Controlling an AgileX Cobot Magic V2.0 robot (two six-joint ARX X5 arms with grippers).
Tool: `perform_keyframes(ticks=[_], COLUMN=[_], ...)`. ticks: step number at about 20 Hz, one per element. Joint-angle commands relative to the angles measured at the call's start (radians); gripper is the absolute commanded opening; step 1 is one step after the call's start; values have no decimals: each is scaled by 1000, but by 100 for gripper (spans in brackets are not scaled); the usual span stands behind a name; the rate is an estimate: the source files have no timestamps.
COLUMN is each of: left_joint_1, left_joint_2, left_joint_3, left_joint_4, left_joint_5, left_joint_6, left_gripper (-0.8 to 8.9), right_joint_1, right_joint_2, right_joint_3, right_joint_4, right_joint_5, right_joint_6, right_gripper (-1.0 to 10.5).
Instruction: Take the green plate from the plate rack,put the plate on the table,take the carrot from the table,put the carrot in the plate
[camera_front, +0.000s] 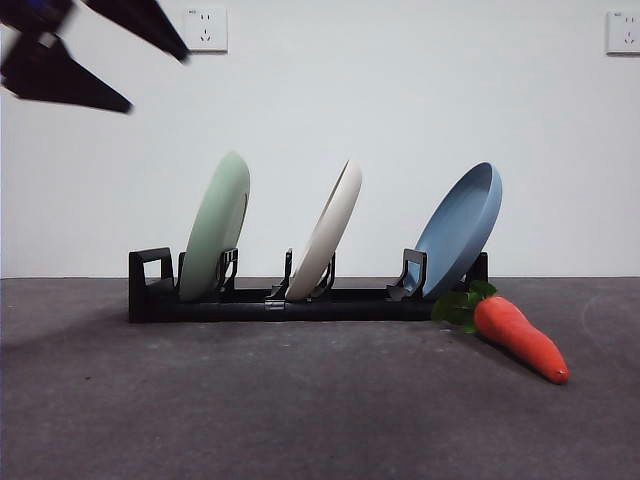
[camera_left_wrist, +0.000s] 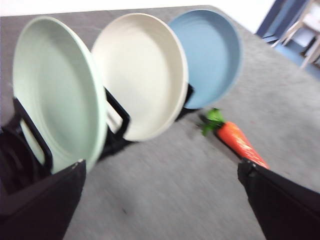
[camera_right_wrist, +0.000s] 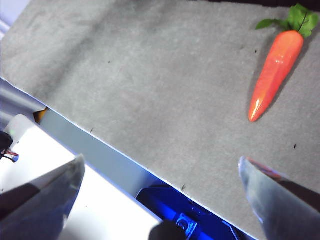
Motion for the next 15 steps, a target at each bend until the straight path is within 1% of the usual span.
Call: perform_keyframes(ticks=[1,4,5,6,8,10,11,12,13,15], left_joint_1=[-31,-66,-74,-79,-89,-100,-107,-112,-118,-123], left_joint_2=[138,319,375,426,507,554,565,566,566,566], left_joint_3=[73,193,234,272,329,357,358,358,358,358], left_joint_4=[49,88,89,92,98,105,116,120,127,133], left_joint_5=[-58,-176,-202,-221,-226,-259,-275,-278,-276,-266], left_joint_6=[6,44,50,50,50,50,50,50,50,50], left_gripper=[563,562,562,562,562,561,526,436,299,102], right_joint_1=[2,2,2,2,2,2,2,2,2,2], right_joint_2=[16,36,41,46,51,53,53,53,53,53], right_joint_3=[3,3,3,3,3,3,3,3,3,3], right_joint_4=[3,3,3,3,3,4,3,4,4,4], right_joint_5=[0,0,0,0,1,1,3,4,4,4], right_joint_6=[2,2,2,2,2,2,2,2,2,2], right_gripper=[590,590,590,590,590,590,590,590,590,590])
